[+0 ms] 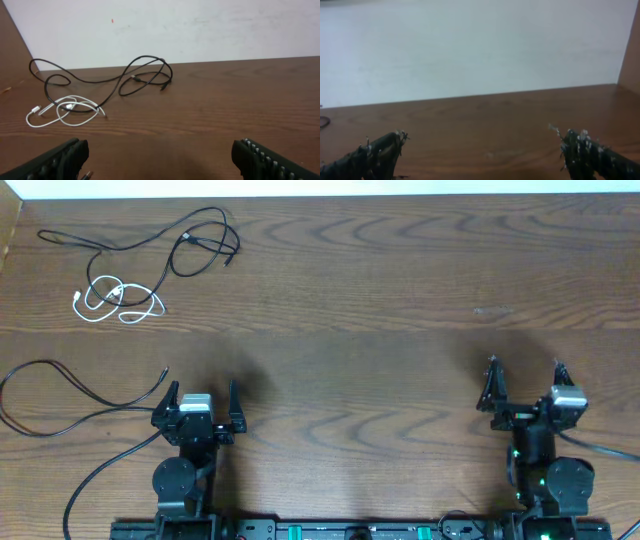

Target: Untangle cables

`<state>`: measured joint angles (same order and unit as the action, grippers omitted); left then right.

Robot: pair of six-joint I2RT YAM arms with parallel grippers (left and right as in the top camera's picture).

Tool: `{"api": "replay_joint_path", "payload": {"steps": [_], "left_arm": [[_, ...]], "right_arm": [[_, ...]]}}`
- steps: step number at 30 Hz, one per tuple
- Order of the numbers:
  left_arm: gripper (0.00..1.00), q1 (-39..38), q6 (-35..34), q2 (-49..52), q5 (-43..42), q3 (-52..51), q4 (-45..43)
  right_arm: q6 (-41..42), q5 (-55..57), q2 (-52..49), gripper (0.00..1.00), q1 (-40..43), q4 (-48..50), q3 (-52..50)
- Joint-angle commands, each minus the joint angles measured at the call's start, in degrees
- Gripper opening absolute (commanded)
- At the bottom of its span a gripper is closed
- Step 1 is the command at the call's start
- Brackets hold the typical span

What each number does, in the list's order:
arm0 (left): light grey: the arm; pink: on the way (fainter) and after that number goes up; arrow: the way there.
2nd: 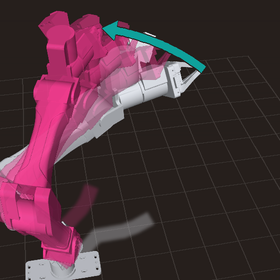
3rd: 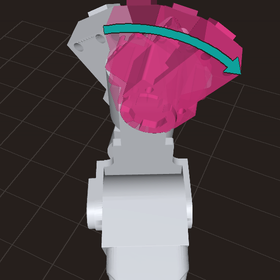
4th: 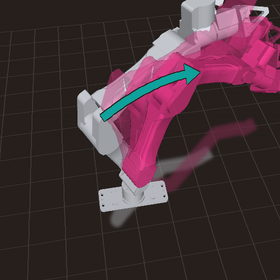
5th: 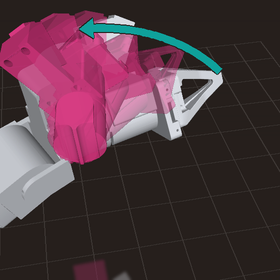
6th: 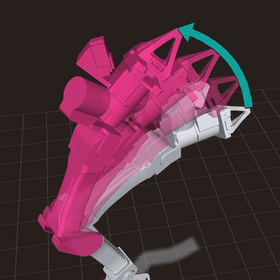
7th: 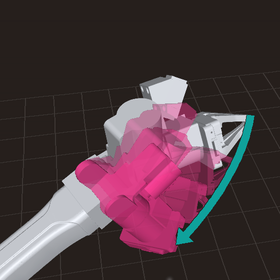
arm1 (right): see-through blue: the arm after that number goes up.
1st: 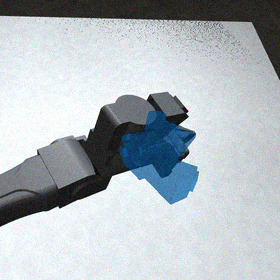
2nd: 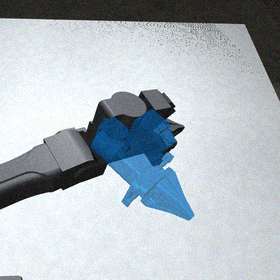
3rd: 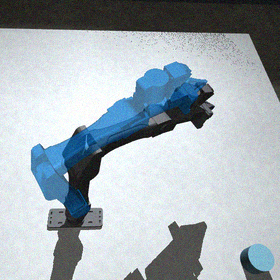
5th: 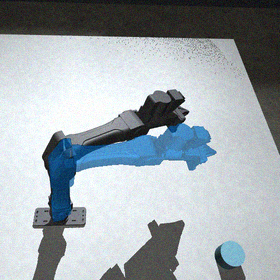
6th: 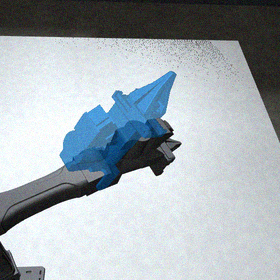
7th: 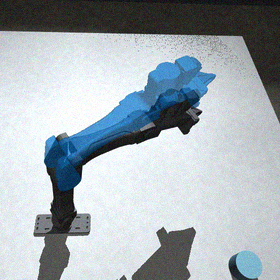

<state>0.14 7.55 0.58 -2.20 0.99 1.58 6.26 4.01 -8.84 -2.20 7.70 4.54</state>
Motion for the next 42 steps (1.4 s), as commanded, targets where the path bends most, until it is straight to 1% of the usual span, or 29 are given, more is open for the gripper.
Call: {"api": "replay_joint_path", "payload": {"steps": [1,6,15,22,32,36,38,42], "left_arm": [[0.97,-0.2,0.4,-0.3,1.8,-0.8,2.6],[0.97,-0.2,0.4,-0.3,1.8,-0.8,2.6],[0.97,-0.2,0.4,-0.3,1.8,-0.8,2.6],[0.97,-0.2,0.4,-0.3,1.8,-0.8,2.6],[0.97,-0.2,0.4,-0.3,1.8,-0.8,2.6],[0.97,-0.2,0.4,-0.3,1.8,-0.8,2.6],[0.97,-0.2,0.4,-0.3,1.8,-0.8,2.6],[0.97,-0.2,0.4,-0.3,1.8,-0.8,2.6]], "right_arm": [[-0.7,0.4,4.0,0.99,0.3,0.5,-2.7],[-0.5,0.4,7.8,0.99,0.2,-0.8,-4.2],[-0.6,0.4,8.6,0.99,-0.3,-2.6,-4.2],[0.1,-0.1,8.5,0.99,-0.1,-11.9,-4.2],[0.1,-0.5,8.5,0.99,0.0,-11.6,-4.2],[-1.4,-1.8,8.5,0.99,-0.4,-12.2,-4.2],[-5.6,-3.8,8.5,0.99,-0.6,-12.3,-4.2],[-6.8,-3.9,8.5,0.99,-1.2,-12.4,-4.3]]}}
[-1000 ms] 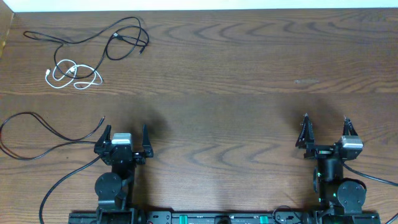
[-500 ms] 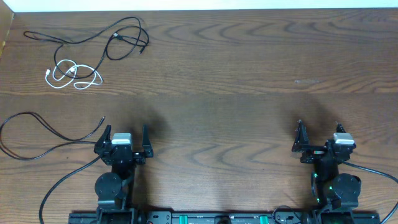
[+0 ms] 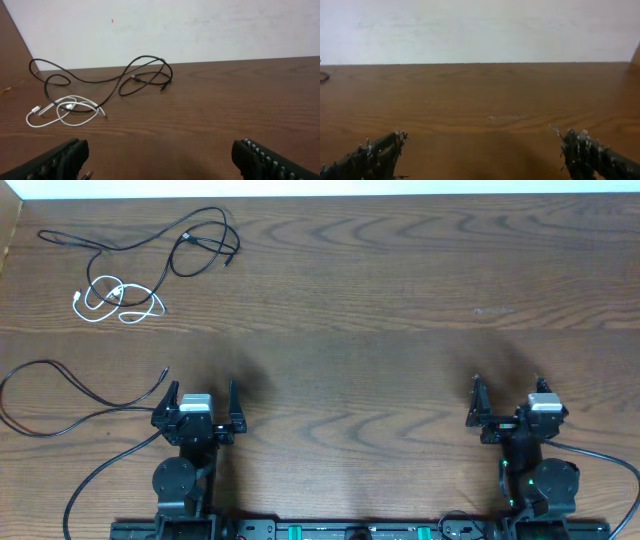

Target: Untangle cables

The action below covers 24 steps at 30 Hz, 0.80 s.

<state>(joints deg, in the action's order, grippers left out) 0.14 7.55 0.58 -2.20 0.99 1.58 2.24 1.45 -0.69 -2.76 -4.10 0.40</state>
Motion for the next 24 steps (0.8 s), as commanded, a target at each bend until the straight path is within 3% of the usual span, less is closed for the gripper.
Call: {"api": "replay_joint_path", "payload": {"steps": [1,24], "left_arm": [[0.97,-0.2,0.4,-0.3,1.8,-0.8,2.6],[0.97,-0.2,0.3,-0.3,1.8,-0.8,2.6]], "right_arm": [[-3.0,-1.4,0.4,0.99,-0.6,-0.5,-0.1],[-3.6,-0.9,0.4,0.99,-0.7,-0.2,-0.1]]}}
